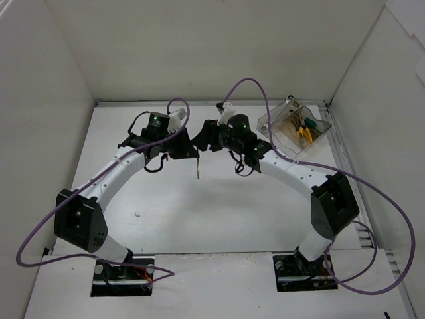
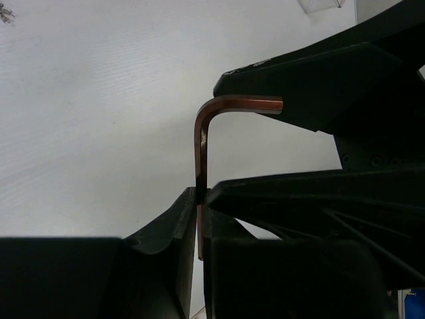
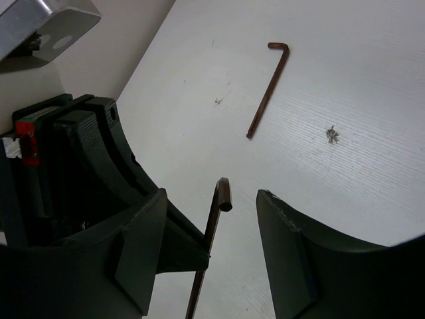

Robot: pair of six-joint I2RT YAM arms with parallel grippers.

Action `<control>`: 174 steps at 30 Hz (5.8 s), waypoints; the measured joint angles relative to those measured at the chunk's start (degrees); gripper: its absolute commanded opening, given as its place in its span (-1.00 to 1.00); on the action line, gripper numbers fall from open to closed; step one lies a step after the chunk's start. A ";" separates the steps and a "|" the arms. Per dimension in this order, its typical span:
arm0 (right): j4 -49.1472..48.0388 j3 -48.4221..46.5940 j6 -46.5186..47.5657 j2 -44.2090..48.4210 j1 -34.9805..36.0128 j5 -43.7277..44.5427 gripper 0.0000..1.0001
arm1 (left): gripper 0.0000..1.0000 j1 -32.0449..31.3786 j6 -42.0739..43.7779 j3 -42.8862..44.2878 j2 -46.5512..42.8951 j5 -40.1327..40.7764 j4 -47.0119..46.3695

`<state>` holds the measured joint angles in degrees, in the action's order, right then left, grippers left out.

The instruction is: Sort the tools into containers

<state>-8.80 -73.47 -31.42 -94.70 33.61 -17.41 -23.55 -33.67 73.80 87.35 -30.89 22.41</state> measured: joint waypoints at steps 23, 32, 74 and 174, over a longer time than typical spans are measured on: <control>-0.55 -1.40 1.84 -2.12 0.37 2.05 -1.00 | -1.00 -1.60 0.04 0.48 0.22 0.02 -0.37; -0.68 -1.53 10.32 -2.10 -1.55 -0.79 -1.00 | 0.29 -1.86 1.44 0.48 0.22 1.62 -0.13; 20.44 -18.97 69.35 -18.53 -44.63 -17.81 -1.00 | 0.49 9.05 4.98 -5.70 -2.03 7.41 4.39; 21.14 -15.21 34.77 -1.73 -30.08 -1.01 -0.12 | -0.57 10.78 6.23 39.76 45.97 35.74 22.58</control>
<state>12.34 -88.68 3.36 -96.42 3.53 -18.41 -12.78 -27.44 113.56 133.32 4.84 44.99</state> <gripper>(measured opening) 0.435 0.295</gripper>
